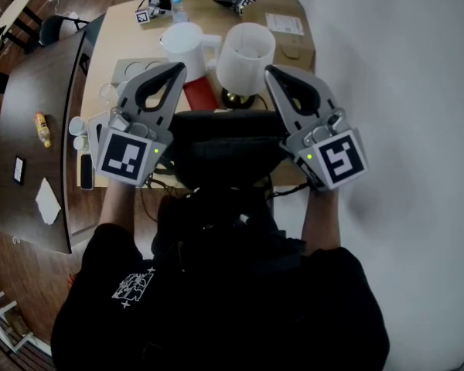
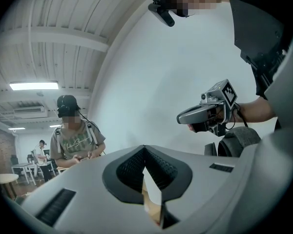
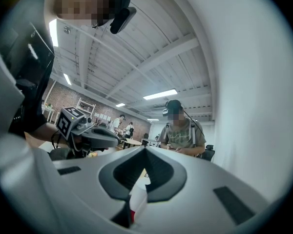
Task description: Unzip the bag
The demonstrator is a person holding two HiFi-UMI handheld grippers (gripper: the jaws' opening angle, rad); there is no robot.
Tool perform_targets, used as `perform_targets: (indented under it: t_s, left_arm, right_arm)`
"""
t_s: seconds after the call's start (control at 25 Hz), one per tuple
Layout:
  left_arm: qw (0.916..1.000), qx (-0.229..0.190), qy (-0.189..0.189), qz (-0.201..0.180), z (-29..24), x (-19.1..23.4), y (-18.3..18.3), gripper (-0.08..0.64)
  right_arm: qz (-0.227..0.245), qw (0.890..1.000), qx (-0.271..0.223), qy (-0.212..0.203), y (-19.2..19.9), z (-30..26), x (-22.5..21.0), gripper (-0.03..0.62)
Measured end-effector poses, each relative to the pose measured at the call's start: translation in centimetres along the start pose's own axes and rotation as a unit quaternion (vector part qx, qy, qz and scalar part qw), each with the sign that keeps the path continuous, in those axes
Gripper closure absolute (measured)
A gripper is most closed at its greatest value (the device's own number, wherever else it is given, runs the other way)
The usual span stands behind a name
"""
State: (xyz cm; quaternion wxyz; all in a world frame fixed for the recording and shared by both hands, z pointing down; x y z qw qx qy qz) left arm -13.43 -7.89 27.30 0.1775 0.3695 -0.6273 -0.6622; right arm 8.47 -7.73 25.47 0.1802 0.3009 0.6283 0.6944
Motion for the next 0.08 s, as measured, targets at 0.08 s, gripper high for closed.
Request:
perform_targets:
  t_s: [0.08]
  left_arm:
    - [1.0, -0.001, 0.0, 0.001, 0.01, 0.01, 0.05, 0.565]
  right_arm:
    - [0.0, 1.0, 0.0, 0.0, 0.07, -0.04, -0.01, 0.569]
Point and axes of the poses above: the fingertips, and each gripper's own axes: z backward along the fingers, x to its left, y out of its underside, the point moved 7 cm from there along z, backward along the fingers, and after that the axes turned 8 degrees about y, right-handed, at the moved point
